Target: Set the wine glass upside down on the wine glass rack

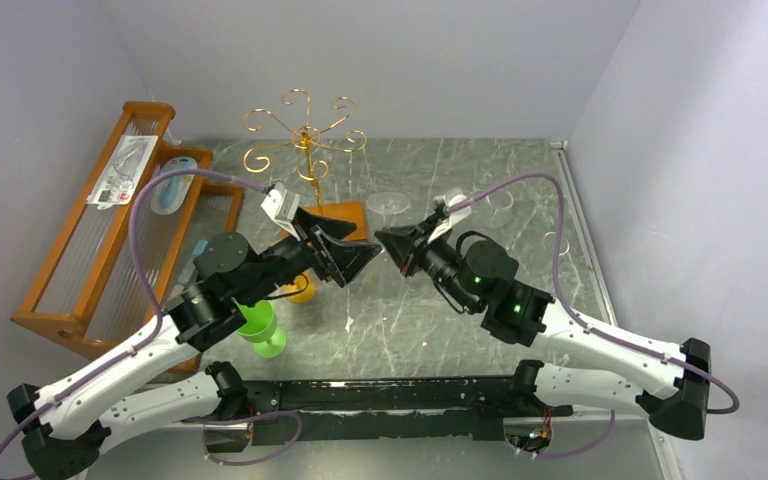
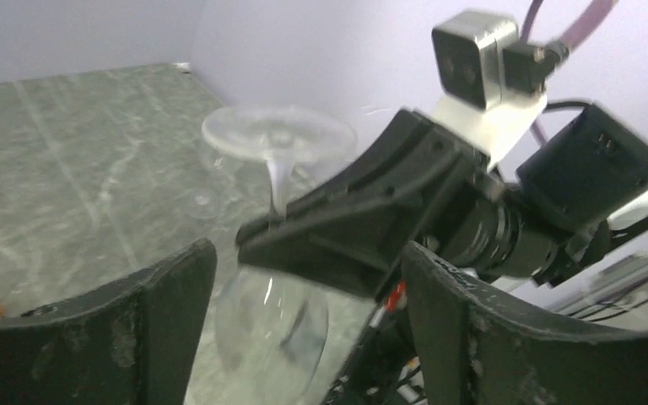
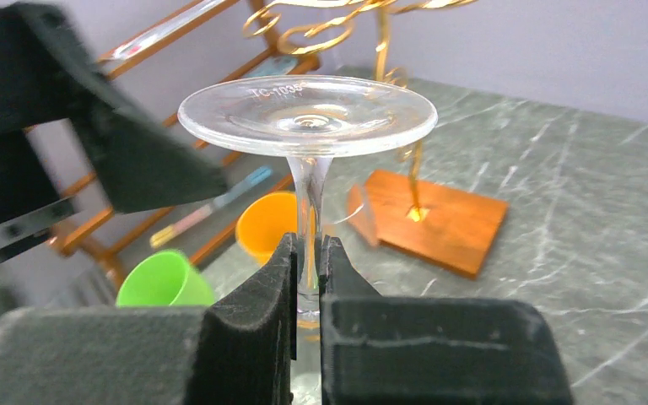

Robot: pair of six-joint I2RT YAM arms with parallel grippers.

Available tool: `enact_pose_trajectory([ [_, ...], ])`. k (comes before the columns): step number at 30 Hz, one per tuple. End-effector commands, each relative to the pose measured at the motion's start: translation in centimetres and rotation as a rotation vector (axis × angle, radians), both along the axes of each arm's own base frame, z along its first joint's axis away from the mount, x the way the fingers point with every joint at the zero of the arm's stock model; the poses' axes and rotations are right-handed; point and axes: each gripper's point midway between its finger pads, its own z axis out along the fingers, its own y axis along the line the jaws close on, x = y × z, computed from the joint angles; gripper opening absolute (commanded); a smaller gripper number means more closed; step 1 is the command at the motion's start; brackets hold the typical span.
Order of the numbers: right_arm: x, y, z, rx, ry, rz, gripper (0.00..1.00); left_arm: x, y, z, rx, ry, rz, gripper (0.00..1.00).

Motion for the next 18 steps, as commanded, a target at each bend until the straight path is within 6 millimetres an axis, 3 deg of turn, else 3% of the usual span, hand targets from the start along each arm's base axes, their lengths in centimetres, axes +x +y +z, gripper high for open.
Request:
enact_pose_trajectory([
  [1, 4.1, -2.5, 3.8, 0.082, -0.047, -0.14, 0.0, 0.6, 3.0, 1.5, 0.116, -0.074, 0.119, 0.93],
  [6, 8.3, -3.9, 4.4, 0.082, -0.064, -0.194, 0.0, 2.0, 6.6, 5.7, 0.142, -0.122, 0.299, 0.97],
  [10, 11.2, -3.6, 4.2, 0.053, -0.088, -0.21, 0.0, 3.2, 9.4, 8.0, 0.14, -0.145, 0.448, 0.97],
  [14, 14.1, -2.8, 3.9, 0.033, -0.104, -0.207, 0.0, 4.0, 11.5, 9.2, 0.134, -0.147, 0.559, 0.97],
  [18, 17.1, -2.5, 4.7, 0.052, -0.133, -0.213, 0.0, 4.6, 12.3, 8.6, 0.158, -0.132, 0.619, 0.97],
])
